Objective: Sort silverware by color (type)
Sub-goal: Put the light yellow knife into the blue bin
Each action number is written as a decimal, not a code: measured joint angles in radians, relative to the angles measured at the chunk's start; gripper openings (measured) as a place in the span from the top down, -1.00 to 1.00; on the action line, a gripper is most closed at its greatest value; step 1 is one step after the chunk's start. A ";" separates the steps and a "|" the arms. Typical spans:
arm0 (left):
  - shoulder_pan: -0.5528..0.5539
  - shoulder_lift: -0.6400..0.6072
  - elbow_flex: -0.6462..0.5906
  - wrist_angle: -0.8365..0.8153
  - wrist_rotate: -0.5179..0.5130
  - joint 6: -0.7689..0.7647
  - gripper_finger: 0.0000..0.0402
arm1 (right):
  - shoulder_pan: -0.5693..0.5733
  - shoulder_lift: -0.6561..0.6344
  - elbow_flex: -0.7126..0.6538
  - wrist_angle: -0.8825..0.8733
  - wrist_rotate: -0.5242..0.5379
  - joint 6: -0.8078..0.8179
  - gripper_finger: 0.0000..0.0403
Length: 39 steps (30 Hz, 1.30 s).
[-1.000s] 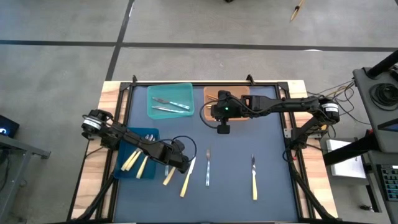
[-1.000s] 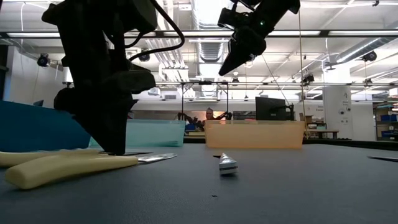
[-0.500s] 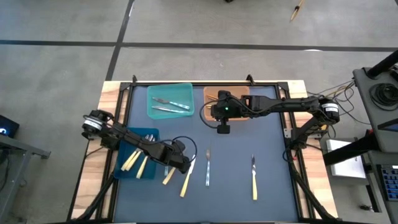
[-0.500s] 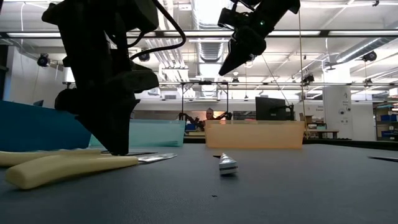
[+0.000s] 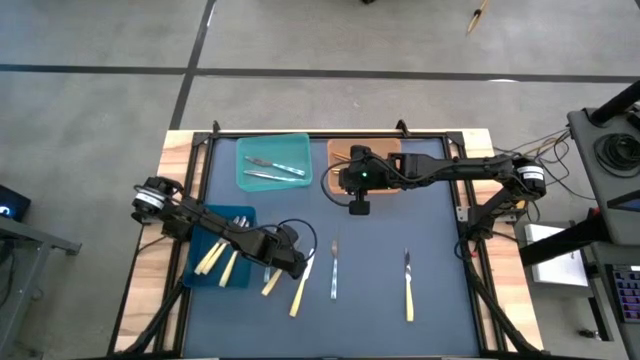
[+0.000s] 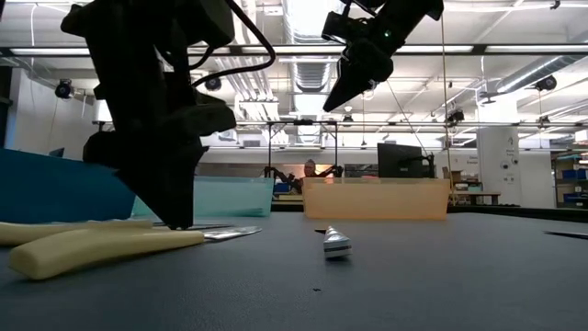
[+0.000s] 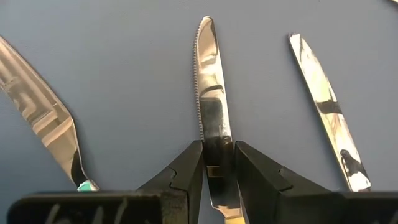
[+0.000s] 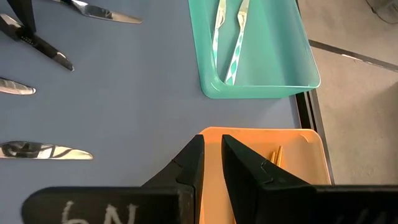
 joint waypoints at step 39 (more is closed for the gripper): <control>-0.023 -0.246 0.001 0.047 -0.065 0.300 0.63 | 0.002 0.000 -0.023 -0.033 -0.035 0.068 0.76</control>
